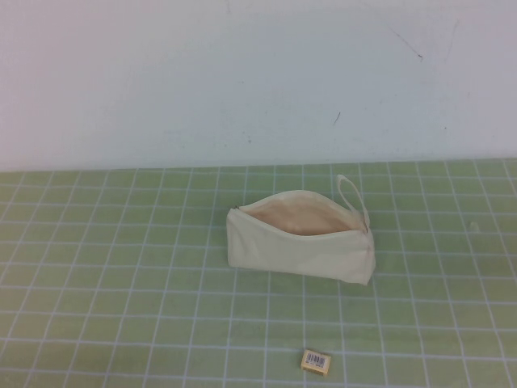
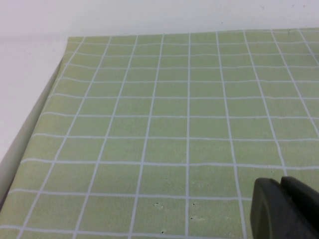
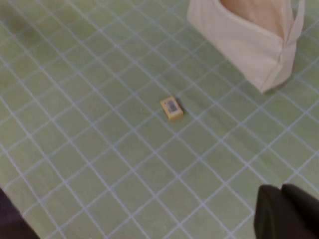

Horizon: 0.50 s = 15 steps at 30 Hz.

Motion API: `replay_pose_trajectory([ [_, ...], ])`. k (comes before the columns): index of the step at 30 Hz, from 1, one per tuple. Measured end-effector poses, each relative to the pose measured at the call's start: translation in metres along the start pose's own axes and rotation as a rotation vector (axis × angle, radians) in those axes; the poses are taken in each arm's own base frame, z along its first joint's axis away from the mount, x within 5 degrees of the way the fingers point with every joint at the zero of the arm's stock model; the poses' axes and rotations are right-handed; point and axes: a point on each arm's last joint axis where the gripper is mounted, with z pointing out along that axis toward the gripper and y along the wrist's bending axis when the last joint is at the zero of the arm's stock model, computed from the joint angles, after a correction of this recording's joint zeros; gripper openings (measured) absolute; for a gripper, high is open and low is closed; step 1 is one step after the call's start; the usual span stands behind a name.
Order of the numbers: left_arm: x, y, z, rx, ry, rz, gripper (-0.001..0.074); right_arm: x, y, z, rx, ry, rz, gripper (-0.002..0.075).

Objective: Put eraser into pencil case
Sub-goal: Pick up the eraser from the table

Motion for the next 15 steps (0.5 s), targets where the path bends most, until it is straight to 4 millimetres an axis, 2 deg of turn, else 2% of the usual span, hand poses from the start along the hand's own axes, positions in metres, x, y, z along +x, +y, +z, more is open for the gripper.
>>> replay_pose_trajectory([
  [4,0.000,0.000,0.000,0.000,0.000,0.000,-0.0001,-0.015,-0.023,0.014,-0.042,0.134,-0.033,-0.0001],
  [7,0.000,0.000,0.000,0.000,0.000,0.000,-0.0001,-0.021,-0.031,0.032,-0.079,0.240,-0.084,-0.0001],
  [11,0.000,0.000,0.000,0.000,0.000,0.000,-0.0001,-0.027,-0.027,0.060,-0.099,0.397,-0.176,-0.0001],
  [15,0.000,0.000,0.000,0.000,0.000,0.000,-0.0001,-0.034,-0.013,0.097,-0.070,0.543,-0.313,-0.0001],
])
